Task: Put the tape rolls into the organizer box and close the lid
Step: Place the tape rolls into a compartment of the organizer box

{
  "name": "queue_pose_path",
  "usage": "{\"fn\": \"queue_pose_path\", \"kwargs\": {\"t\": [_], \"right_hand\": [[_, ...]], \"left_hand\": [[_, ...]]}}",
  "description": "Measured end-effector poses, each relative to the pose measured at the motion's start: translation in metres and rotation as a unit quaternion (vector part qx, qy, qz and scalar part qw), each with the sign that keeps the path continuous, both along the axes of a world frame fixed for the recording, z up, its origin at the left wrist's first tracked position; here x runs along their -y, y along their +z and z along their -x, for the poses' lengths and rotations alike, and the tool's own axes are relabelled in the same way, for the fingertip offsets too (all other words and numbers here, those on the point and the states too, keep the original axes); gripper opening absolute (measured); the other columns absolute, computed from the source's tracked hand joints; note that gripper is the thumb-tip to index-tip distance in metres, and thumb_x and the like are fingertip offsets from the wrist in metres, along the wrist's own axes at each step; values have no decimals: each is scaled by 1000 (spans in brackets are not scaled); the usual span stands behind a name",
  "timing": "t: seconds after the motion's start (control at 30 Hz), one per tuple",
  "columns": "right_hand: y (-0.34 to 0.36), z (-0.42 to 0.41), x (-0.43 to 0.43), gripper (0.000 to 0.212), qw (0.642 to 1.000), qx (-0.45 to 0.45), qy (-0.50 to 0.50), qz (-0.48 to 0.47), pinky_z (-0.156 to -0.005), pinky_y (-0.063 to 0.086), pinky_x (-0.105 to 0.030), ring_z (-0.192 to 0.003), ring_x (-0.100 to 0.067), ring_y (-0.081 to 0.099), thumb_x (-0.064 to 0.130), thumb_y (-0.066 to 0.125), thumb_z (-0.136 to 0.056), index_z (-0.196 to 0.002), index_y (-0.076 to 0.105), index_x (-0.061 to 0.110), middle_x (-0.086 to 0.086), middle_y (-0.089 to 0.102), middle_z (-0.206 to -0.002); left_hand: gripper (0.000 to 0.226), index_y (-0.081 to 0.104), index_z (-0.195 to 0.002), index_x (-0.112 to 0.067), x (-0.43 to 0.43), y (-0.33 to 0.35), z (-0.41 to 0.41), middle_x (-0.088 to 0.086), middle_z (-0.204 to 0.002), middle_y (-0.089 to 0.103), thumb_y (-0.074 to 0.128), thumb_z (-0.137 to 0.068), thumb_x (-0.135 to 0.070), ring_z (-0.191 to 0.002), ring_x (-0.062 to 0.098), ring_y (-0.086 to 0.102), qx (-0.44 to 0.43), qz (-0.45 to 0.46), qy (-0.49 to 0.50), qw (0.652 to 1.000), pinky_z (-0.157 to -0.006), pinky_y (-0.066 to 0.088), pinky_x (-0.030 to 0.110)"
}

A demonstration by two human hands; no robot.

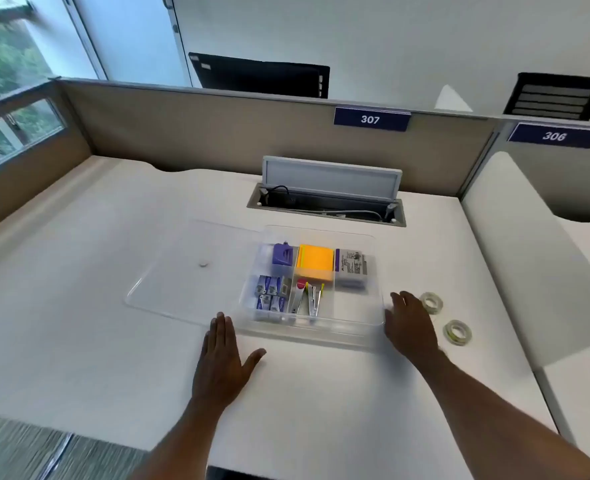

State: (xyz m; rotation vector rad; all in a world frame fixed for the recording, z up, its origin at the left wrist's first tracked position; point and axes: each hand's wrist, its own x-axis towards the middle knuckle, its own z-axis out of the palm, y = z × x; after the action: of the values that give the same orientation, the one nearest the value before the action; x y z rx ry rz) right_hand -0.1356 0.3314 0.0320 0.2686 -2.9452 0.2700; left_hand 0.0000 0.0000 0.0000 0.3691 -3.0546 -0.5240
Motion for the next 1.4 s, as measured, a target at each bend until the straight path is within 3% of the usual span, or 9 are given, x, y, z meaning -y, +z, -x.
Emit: {"fn": "queue_pose_path", "kwargs": {"t": [0.1, 0.3, 0.43, 0.7, 0.83, 0.9, 0.97, 1.13, 1.4], "right_hand": [[-3, 1, 0, 36, 999, 30, 18, -15, -76, 57, -49, -90, -46, 65, 5, 69, -69, -102, 64, -10, -31, 64, -97], [-7, 4, 2, 30, 995, 87, 13, -39, -82, 50, -46, -97, -42, 58, 6, 44, -74, -97, 62, -3, -24, 60, -99], [-11, 11, 1, 36, 991, 132, -22, -7, -96, 42, -43, -113, -41, 49, -2, 44, -74, -108, 58, 0, -23, 52, -116], [5, 29, -1, 28, 994, 70, -63, -60, -72, 46, -42, -88, -39, 57, 1, 45, -79, -104, 58, -1, -25, 54, -103], [29, 45, 13, 38, 1000, 7, -14, -7, -80, 46, -43, -95, -43, 56, -2, 46, -80, -117, 56, -6, -29, 53, -112], [40, 50, 24, 39, 997, -10, 43, 57, -76, 52, -43, -87, -44, 59, -2, 58, -77, -116, 58, -7, -28, 56, -104], [47, 52, 36, 37, 990, 34, 98, 91, -77, 53, -41, -88, -40, 60, 8, 59, -83, -119, 57, -1, -24, 56, -104], [37, 45, 63, 38, 980, 113, 157, 37, -81, 52, -38, -98, -36, 62, 27, 55, -87, -121, 54, 10, -17, 57, -114], [11, 44, 80, 36, 978, 162, 130, -6, -93, 50, -38, -108, -32, 60, 16, 51, -89, -123, 50, 6, -16, 58, -119]], "left_hand": [[112, 10, -147, 2, -3, -6, 2, 19, -157, 11, 10, -74, -83, -146, 29, 9, 5, 10, 3, 1000, -117, 8, 35], [107, 7, -149, -4, -3, -16, 5, 13, -159, 10, 9, -76, -83, -147, 22, 2, 24, 49, -8, 998, -118, 4, 35], [102, 6, -149, -7, -2, -21, 6, 9, -159, 9, 11, -79, -81, -145, 15, -5, 20, 61, -12, 998, -118, 2, 35], [96, 5, -149, -10, -2, -25, 10, 5, -159, 5, 6, -81, -77, -145, 13, -5, 30, 72, -42, 996, -119, 0, 33], [98, 6, -149, -9, 0, -24, 10, 6, -159, 7, 8, -80, -78, -146, 15, 0, 26, 75, -38, 996, -119, 3, 35], [99, 6, -149, -8, -1, -24, 10, 6, -159, 8, 11, -80, -79, -146, 16, 2, 23, 76, -36, 996, -119, 4, 35], [100, 7, -149, -8, -1, -25, 10, 6, -159, 8, 14, -79, -80, -146, 16, 3, 22, 73, -35, 996, -119, 5, 36], [101, 8, -149, -9, -2, -25, 11, 4, -159, 8, 16, -79, -81, -146, 14, 2, 21, 69, -33, 997, -119, 5, 35], [102, 6, -149, -11, -3, -24, 10, 2, -159, 4, 16, -78, -83, -144, 10, -5, 19, 73, -27, 997, -119, 0, 32]]}}
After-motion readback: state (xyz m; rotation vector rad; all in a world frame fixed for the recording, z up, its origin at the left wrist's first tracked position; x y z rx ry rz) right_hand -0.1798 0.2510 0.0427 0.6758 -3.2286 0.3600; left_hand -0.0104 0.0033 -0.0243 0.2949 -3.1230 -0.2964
